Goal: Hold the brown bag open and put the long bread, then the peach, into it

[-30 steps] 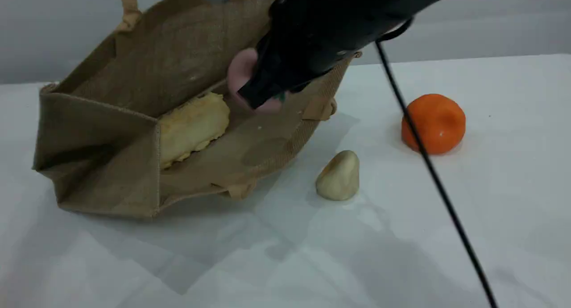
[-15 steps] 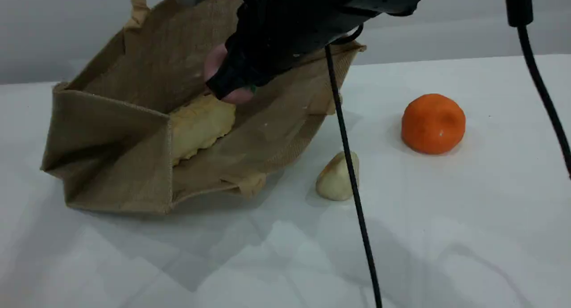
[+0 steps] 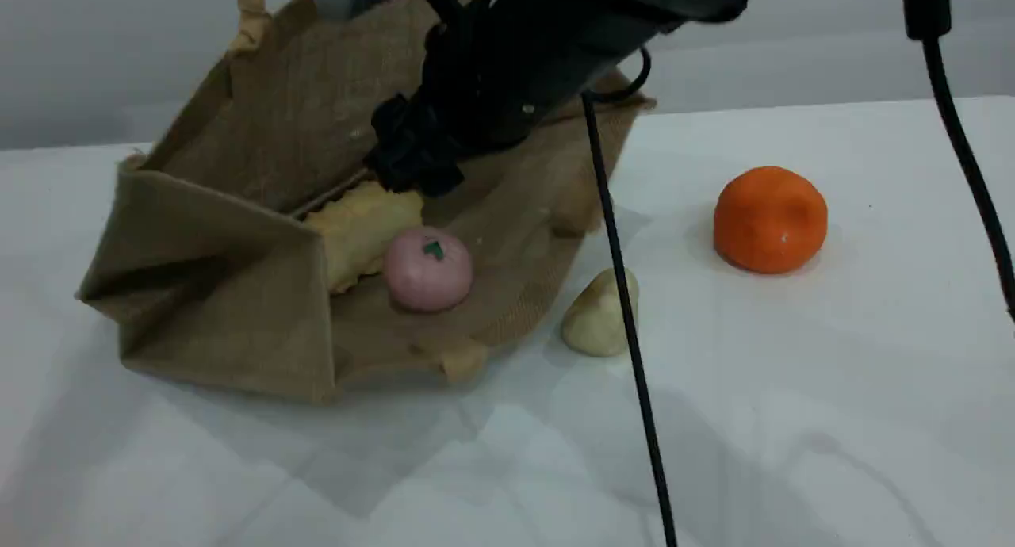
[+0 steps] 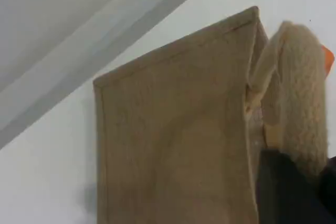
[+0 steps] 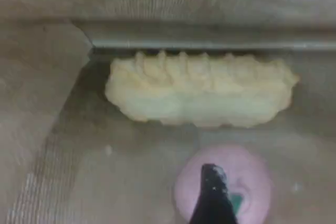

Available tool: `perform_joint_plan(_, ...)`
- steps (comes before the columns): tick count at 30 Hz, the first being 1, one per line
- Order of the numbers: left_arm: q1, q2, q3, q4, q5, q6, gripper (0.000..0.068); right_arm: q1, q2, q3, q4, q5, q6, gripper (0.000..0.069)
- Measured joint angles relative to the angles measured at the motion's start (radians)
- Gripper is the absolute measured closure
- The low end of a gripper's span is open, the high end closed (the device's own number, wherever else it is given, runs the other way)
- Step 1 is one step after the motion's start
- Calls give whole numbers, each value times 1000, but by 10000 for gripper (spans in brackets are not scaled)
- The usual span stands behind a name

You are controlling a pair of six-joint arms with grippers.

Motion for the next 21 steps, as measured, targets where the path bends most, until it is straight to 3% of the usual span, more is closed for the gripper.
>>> perform_joint_plan(9,0,0,0,1,-1,0,589,-45,-125,1,-9,114,-7,233)
perform_joint_plan(21,0,0,0,3,-1,0,589,-290,-353,1,-14,413,11,233)
